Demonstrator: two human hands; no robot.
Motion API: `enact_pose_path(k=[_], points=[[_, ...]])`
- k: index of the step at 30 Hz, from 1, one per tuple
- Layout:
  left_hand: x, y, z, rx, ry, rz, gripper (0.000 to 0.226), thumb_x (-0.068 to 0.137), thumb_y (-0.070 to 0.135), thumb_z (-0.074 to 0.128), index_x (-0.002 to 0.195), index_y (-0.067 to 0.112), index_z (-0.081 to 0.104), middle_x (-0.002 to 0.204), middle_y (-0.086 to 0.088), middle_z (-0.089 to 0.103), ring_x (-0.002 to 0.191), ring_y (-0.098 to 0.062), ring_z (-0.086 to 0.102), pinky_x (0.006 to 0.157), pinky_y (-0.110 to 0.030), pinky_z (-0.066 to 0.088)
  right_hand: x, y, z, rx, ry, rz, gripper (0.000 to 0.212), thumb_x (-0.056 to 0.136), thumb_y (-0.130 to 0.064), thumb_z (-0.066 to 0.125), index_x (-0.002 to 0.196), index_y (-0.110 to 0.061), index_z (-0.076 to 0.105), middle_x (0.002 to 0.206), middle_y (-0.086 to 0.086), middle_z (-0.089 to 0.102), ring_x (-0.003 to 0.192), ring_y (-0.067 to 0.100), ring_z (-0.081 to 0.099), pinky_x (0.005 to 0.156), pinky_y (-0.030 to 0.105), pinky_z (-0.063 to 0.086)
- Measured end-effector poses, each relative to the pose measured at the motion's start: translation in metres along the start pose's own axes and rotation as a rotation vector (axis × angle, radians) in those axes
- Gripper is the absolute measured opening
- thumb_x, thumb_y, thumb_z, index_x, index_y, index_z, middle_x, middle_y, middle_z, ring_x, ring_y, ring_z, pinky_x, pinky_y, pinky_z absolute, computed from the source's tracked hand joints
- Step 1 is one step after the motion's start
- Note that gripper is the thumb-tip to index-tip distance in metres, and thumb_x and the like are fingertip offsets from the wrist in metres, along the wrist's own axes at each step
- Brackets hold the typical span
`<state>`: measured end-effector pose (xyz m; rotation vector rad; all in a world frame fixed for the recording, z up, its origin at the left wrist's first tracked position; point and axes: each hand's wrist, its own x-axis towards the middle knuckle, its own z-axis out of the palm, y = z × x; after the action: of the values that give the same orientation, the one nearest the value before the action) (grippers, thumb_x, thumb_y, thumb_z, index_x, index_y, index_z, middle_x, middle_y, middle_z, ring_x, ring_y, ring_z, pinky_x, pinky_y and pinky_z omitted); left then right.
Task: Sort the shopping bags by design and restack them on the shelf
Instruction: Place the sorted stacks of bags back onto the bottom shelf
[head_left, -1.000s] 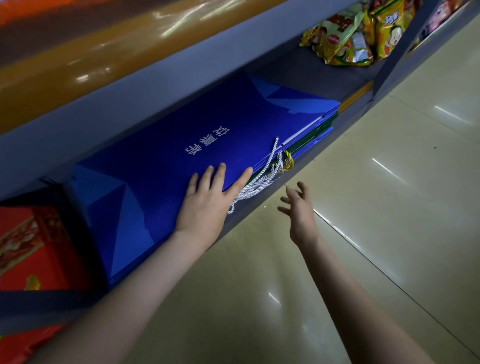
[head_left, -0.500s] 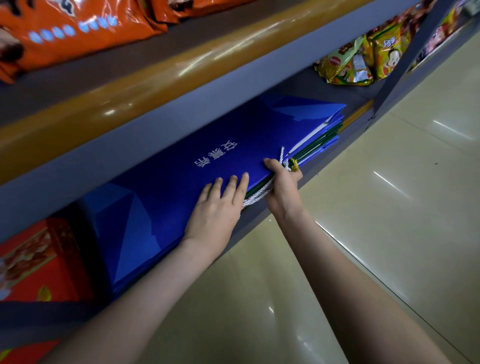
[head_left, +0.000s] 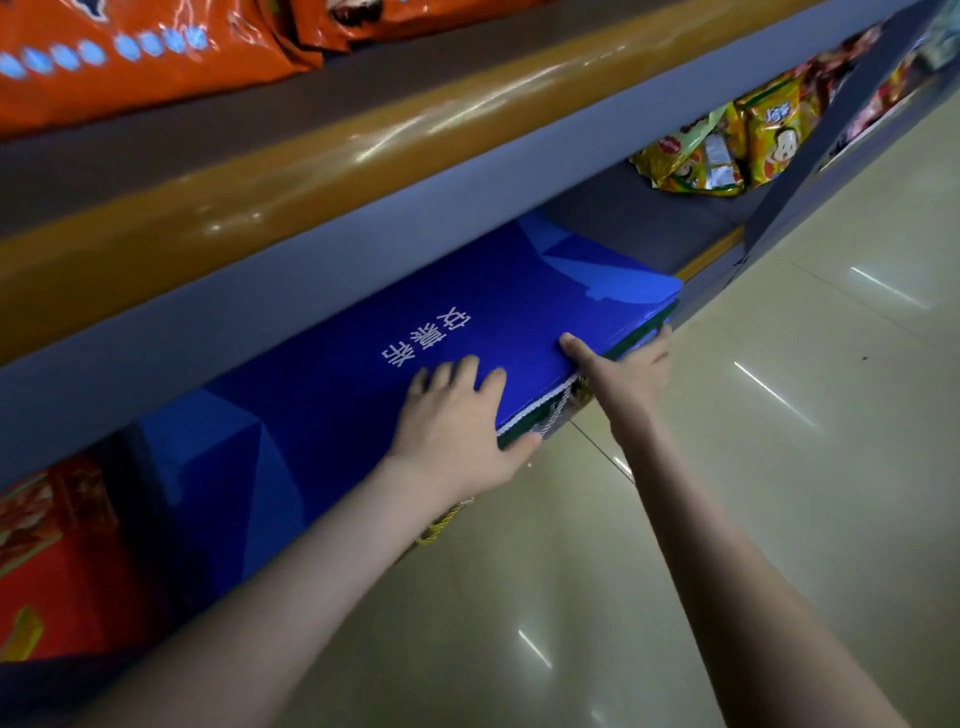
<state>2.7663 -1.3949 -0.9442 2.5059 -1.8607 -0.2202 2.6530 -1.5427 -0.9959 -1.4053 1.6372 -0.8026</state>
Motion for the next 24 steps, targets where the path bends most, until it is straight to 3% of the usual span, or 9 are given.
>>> enact_pose_path(k=[3, 5, 7, 10, 14, 18, 21, 24], points=[[0.029, 0.015, 0.009, 0.018, 0.003, -0.017, 0.086, 0.087, 0.068, 0.037, 0.151, 0.020, 0.006, 0.158, -0.010, 0.001, 0.145, -0.029, 0.002, 0.114, -0.053, 0.003, 0.042, -0.016, -0.015, -0.257, 0.074, -0.211, 0.104, 0.074, -0.052, 0.072, 0.151, -0.018, 0.011, 0.154, 0.010, 0.018, 0.142, 0.026, 0.018, 0.114, 0.040, 0.018], [0.044, 0.023, 0.025, -0.001, -0.018, -0.040, 0.092, 0.085, 0.071, 0.037, 0.151, 0.020, -0.002, 0.158, -0.012, -0.006, 0.145, -0.032, -0.005, 0.113, -0.056, -0.001, 0.073, -0.018, -0.020, -0.424, -0.053, -0.264, 0.100, 0.077, -0.058, 0.065, 0.152, -0.019, 0.012, 0.157, 0.009, 0.012, 0.144, 0.026, 0.011, 0.117, 0.040, 0.012], [0.053, 0.028, 0.039, -0.009, -0.074, -0.054, 0.096, 0.084, 0.072, 0.038, 0.151, 0.020, -0.007, 0.158, -0.015, -0.007, 0.144, -0.035, -0.005, 0.113, -0.057, 0.000, 0.100, -0.017, -0.024, -0.558, -0.226, -0.202, 0.106, 0.074, -0.067, 0.063, 0.152, -0.018, 0.010, 0.157, 0.008, 0.012, 0.144, 0.028, 0.010, 0.117, 0.044, 0.014], [0.059, 0.029, 0.053, 0.021, -0.117, -0.068, 0.095, 0.086, 0.068, 0.041, 0.150, 0.019, -0.010, 0.157, -0.018, -0.004, 0.144, -0.038, -0.002, 0.113, -0.056, 0.005, 0.122, -0.013, -0.024, -0.450, -0.383, -0.035, 0.110, 0.067, -0.061, 0.073, 0.149, -0.012, 0.018, 0.152, 0.008, 0.019, 0.138, 0.030, 0.025, 0.112, 0.046, 0.029], [0.061, 0.032, 0.058, 0.041, -0.085, -0.057, 0.089, 0.091, 0.058, 0.044, 0.150, 0.015, -0.006, 0.156, -0.023, 0.002, 0.142, -0.043, 0.005, 0.113, -0.056, 0.009, 0.139, -0.006, -0.022, -0.305, -0.362, 0.001, 0.087, 0.065, -0.049, 0.081, 0.133, -0.010, 0.042, 0.136, 0.010, 0.046, 0.119, 0.029, 0.049, 0.100, 0.047, 0.045], [0.060, 0.032, 0.061, 0.047, -0.123, -0.048, 0.086, 0.093, 0.050, 0.048, 0.150, 0.013, -0.004, 0.154, -0.027, 0.005, 0.141, -0.047, 0.007, 0.113, -0.055, 0.010, 0.142, 0.002, -0.020, -0.260, -0.363, -0.012, 0.070, 0.073, -0.038, 0.078, 0.129, -0.012, 0.045, 0.131, 0.010, 0.052, 0.113, 0.029, 0.054, 0.097, 0.048, 0.047], [0.056, 0.030, 0.065, 0.052, -0.110, -0.056, 0.086, 0.093, 0.052, 0.046, 0.150, 0.014, -0.006, 0.155, -0.025, 0.005, 0.141, -0.045, 0.006, 0.114, -0.054, 0.008, 0.126, 0.001, -0.020, -0.412, -0.333, -0.154, 0.067, 0.085, -0.044, 0.063, 0.141, -0.020, 0.036, 0.142, 0.011, 0.040, 0.125, 0.031, 0.042, 0.105, 0.049, 0.037], [0.051, 0.029, 0.058, 0.037, -0.121, -0.043, 0.087, 0.093, 0.055, 0.043, 0.150, 0.013, -0.007, 0.156, -0.023, 0.003, 0.142, -0.043, 0.004, 0.114, -0.052, 0.008, 0.081, -0.010, -0.024, -0.603, -0.178, -0.476, 0.056, 0.096, -0.046, 0.044, 0.148, -0.031, 0.027, 0.154, 0.004, 0.024, 0.140, 0.036, 0.016, 0.115, 0.048, 0.014]])
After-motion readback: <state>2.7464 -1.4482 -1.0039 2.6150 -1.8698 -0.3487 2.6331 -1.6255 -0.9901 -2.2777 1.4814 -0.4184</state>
